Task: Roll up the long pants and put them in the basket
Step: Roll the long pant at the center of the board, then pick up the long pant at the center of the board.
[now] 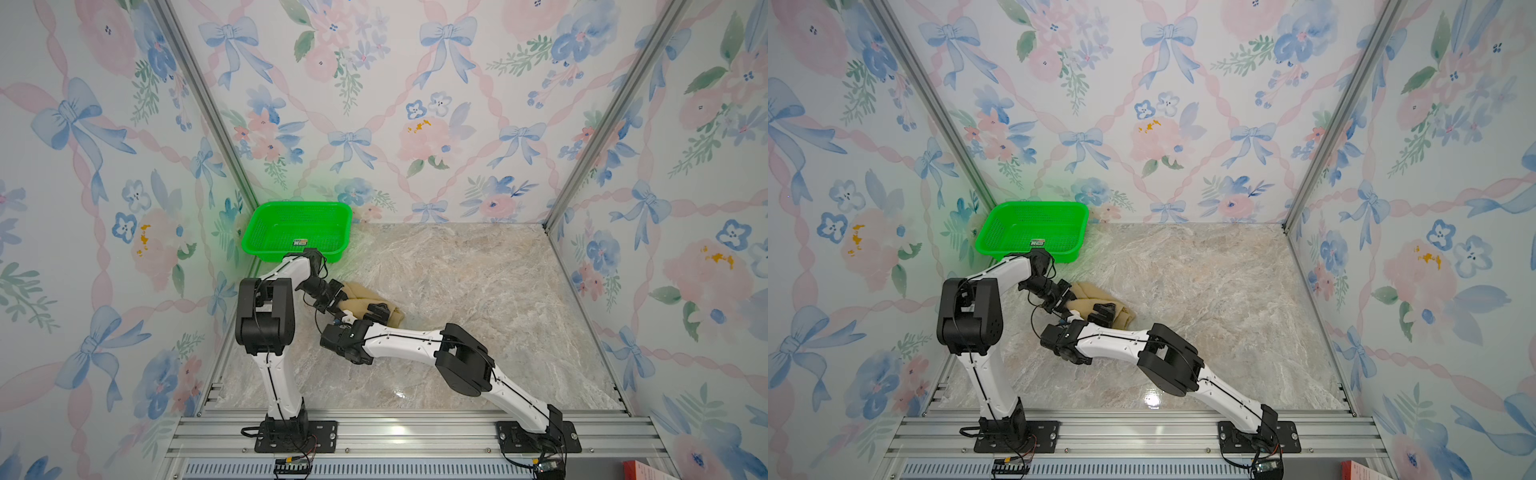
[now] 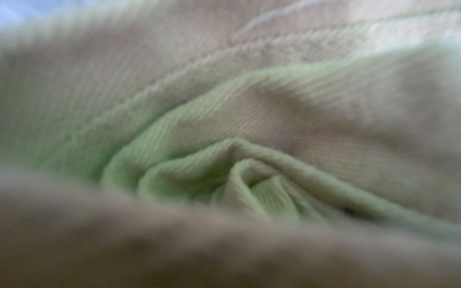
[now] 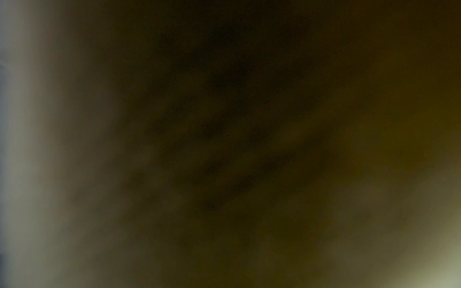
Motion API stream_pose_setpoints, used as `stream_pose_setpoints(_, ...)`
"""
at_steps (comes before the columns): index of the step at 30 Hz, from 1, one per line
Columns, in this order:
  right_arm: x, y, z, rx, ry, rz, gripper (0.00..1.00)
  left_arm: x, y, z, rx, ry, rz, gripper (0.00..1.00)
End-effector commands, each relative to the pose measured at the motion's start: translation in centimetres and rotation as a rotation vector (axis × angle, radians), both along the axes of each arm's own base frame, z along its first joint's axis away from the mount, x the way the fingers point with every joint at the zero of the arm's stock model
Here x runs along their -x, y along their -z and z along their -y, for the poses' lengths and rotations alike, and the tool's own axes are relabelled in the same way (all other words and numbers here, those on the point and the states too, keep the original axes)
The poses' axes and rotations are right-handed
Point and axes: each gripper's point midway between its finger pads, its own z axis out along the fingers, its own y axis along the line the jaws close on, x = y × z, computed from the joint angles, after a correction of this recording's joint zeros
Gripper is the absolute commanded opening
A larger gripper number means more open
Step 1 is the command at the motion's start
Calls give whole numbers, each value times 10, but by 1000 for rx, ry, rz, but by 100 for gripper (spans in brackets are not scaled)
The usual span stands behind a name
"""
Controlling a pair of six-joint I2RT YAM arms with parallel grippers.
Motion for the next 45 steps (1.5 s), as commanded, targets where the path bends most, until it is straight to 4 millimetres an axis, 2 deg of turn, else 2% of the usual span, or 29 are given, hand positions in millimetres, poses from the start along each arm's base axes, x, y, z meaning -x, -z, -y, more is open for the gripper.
stream_pose_setpoints(1, -14, 29, 18, 48, 37, -61, 78, 42, 20, 4, 3, 13, -172, 0)
stream_pose_setpoints(2, -14, 29, 19, 47, 40, -68, 50, 43, 20, 4, 3, 16, -171, 0)
stream_pose_setpoints(3, -14, 28, 22, 51, 45, -67, 4, 45, 20, 3, -1, 20, -172, 0)
stream_pose_setpoints(4, -14, 28, 24, 52, 48, -74, 0, 46, 20, 1, -2, 16, -170, 0)
stream_pose_setpoints(8, -8, 38, 28, 7, 56, -195, 0, 53, 19, 0, 14, 13, -163, 0)
stream_pose_setpoints(12, 12, 50, 29, -135, 96, -457, 0, 54, 14, -5, -1, 27, -130, 0)
stream_pose_setpoints(14, 27, 56, 30, -273, 158, -647, 0, 47, 4, -7, -7, 53, -78, 15)
stream_pose_setpoints(16, 36, 59, 34, -394, 242, -798, 0, 37, -11, -8, -13, 79, 12, 41)
stream_pose_setpoints(19, 49, 66, 41, -477, 315, -963, 0, 23, -48, -13, -54, 103, 188, 62)
stream_pose_setpoints(20, 53, 69, 44, -479, 337, -1014, 0, 21, -60, -12, -49, 110, 236, 67)
stream_pose_setpoints(23, 71, 83, 50, -498, 406, -1156, 0, 19, -91, -13, -64, 141, 340, 71)
stream_pose_setpoints(24, 76, 88, 49, -520, 427, -1201, 0, 19, -100, -12, -57, 139, 381, 78)
stream_pose_setpoints(25, 80, 92, 49, -532, 445, -1231, 0, 19, -103, -10, -42, 131, 400, 99)
stream_pose_setpoints(26, 85, 97, 49, -539, 468, -1266, 0, 21, -112, -6, -17, 116, 448, 99)
stream_pose_setpoints(28, 92, 107, 48, -555, 508, -1324, 0, 20, -114, 2, 32, 74, 509, 99)
stream_pose_setpoints(32, 102, 121, 42, -612, 599, -1462, 0, 17, -106, 11, 78, 53, 635, 99)
stream_pose_setpoints(35, 105, 128, 39, -653, 674, -1538, 0, 8, -98, 15, 86, 22, 746, 99)
stream_pose_setpoints(36, 105, 130, 40, -665, 704, -1550, 0, 5, -93, 13, 66, 26, 748, 91)
stream_pose_setpoints(37, 105, 132, 40, -679, 724, -1564, 0, 4, -87, 12, 51, 37, 742, 57)
stream_pose_setpoints(38, 103, 132, 39, -703, 746, -1579, 0, 0, -85, 13, 60, 44, 761, 0)
stream_pose_setpoints(40, 100, 132, 40, -719, 761, -1582, 0, 2, -69, 3, -4, -6, 682, 0)
stream_pose_setpoints(42, 96, 130, 42, -723, 764, -1576, 0, 0, -70, 0, -17, -25, 695, 0)
stream_pose_setpoints(43, 95, 131, 42, -730, 773, -1576, 0, -1, -71, 0, -19, -28, 686, 13)
stream_pose_setpoints(44, 93, 130, 40, -749, 779, -1584, 0, 0, -68, -2, -33, -35, 658, 61)
stream_pose_setpoints(45, 93, 131, 40, -757, 784, -1589, 0, 1, -65, -3, -43, -35, 620, 99)
